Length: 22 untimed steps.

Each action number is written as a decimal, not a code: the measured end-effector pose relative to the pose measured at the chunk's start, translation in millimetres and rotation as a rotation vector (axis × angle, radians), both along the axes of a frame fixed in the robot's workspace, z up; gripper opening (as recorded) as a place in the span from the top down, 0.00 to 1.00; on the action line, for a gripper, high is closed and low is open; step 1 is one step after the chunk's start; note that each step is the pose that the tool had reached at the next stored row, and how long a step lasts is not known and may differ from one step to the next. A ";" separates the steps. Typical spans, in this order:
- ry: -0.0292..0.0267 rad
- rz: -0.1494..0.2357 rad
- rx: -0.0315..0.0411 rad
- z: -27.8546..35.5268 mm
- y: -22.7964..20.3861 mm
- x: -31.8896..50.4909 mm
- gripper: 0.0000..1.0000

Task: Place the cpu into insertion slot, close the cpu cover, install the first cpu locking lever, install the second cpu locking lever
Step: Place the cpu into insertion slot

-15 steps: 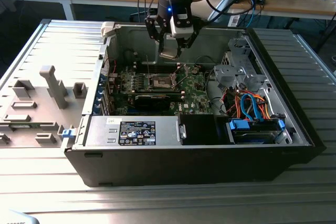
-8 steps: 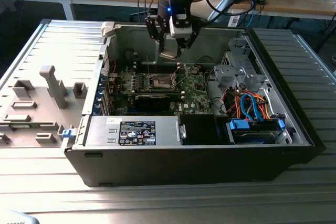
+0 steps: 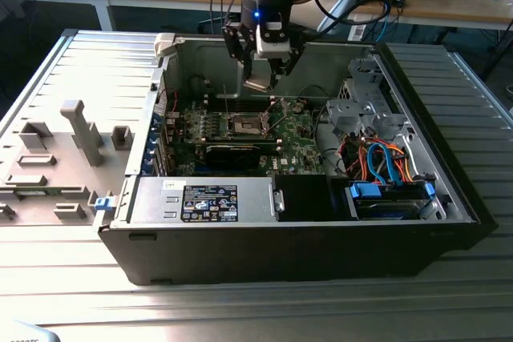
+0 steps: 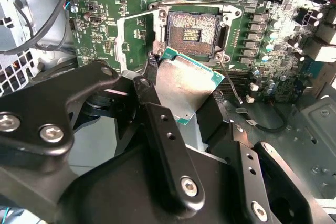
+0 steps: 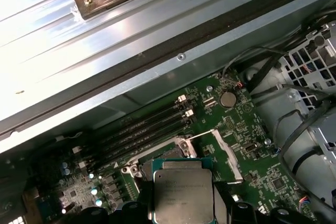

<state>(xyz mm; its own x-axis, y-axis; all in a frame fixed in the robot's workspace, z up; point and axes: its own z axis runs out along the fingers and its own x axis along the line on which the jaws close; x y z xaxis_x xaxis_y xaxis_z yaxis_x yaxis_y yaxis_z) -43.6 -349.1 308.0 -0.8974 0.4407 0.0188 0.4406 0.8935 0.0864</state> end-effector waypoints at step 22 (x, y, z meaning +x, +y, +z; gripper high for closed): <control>0.0000 -0.281 -0.0010 -1.8 0.0 0.0 0.46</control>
